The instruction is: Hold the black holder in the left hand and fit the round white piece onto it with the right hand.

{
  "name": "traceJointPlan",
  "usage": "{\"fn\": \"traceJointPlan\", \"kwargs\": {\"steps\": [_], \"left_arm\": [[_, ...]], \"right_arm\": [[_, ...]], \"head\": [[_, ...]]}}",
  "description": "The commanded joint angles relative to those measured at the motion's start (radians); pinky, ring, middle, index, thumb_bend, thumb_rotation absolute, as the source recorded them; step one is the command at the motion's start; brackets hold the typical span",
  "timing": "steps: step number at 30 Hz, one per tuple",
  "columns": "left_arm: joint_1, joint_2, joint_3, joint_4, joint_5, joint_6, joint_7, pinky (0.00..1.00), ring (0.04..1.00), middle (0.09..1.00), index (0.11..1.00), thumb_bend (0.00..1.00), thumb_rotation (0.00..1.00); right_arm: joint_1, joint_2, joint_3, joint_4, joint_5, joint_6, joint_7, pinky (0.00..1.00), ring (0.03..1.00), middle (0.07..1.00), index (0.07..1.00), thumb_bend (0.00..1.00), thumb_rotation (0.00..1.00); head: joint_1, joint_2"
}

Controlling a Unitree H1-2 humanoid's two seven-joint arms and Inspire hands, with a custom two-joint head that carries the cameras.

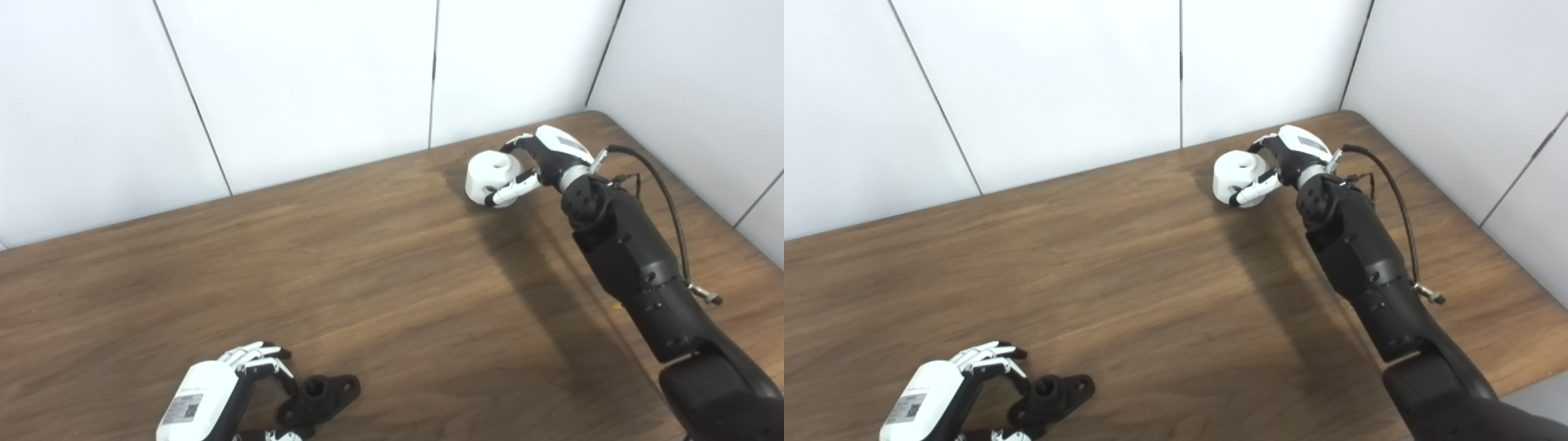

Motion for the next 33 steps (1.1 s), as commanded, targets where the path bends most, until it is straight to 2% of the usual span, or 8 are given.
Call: {"fn": "traceJointPlan", "kwargs": {"steps": [1,10,14,17,18,19,24,33], "left_arm": [[0.023,0.022,-0.001,0.015,0.036,0.023,-0.040,0.83,0.841,0.774,0.487,0.52,0.05],[0.021,0.021,-0.004,0.016,0.042,0.022,-0.039,0.82,0.850,0.785,0.487,0.52,0.05],[0.023,0.019,-0.003,0.015,0.037,0.023,-0.039,0.82,0.852,0.787,0.487,0.52,0.05],[0.023,0.018,-0.003,0.012,0.039,0.028,-0.044,0.83,0.853,0.789,0.487,0.52,0.05],[0.023,0.019,-0.004,0.011,0.040,0.030,-0.048,0.83,0.853,0.789,0.487,0.52,0.05],[0.023,0.019,-0.004,0.010,0.039,0.032,-0.050,0.83,0.855,0.790,0.487,0.52,0.05],[0.023,0.019,-0.006,0.012,0.044,0.029,-0.049,0.83,0.852,0.788,0.487,0.52,0.05],[0.023,0.009,-0.008,0.005,0.047,0.035,-0.056,0.83,0.851,0.787,0.487,0.52,0.05]], "right_arm": [[-0.035,-0.034,-0.010,-0.033,-0.009,-0.002,-0.023,1.00,1.000,0.929,0.764,0.88,0.34],[-0.033,-0.033,-0.004,-0.042,-0.002,-0.003,-0.041,1.00,1.000,0.903,0.693,0.86,0.33],[-0.030,-0.033,-0.002,-0.037,0.018,-0.013,-0.078,1.00,1.000,0.892,0.652,0.86,0.30],[-0.026,-0.030,-0.008,-0.034,0.044,-0.035,-0.119,1.00,1.000,0.874,0.602,0.84,0.25],[-0.024,-0.030,-0.008,-0.033,0.050,-0.045,-0.134,1.00,1.000,0.862,0.526,0.63,0.18],[-0.023,-0.031,-0.007,-0.033,0.056,-0.050,-0.145,1.00,1.000,0.853,0.501,0.56,0.16],[-0.006,-0.032,-0.006,-0.034,0.077,-0.105,-0.225,1.00,0.976,0.813,0.484,0.53,0.14],[0.014,-0.050,0.003,-0.060,0.091,-0.130,-0.247,1.00,0.968,0.804,0.482,0.52,0.13]], "head": [[0.000,0.000],[0.000,0.001],[0.002,0.002],[0.002,0.002],[0.002,0.002],[0.002,0.002],[0.005,0.001],[0.030,0.008]]}}
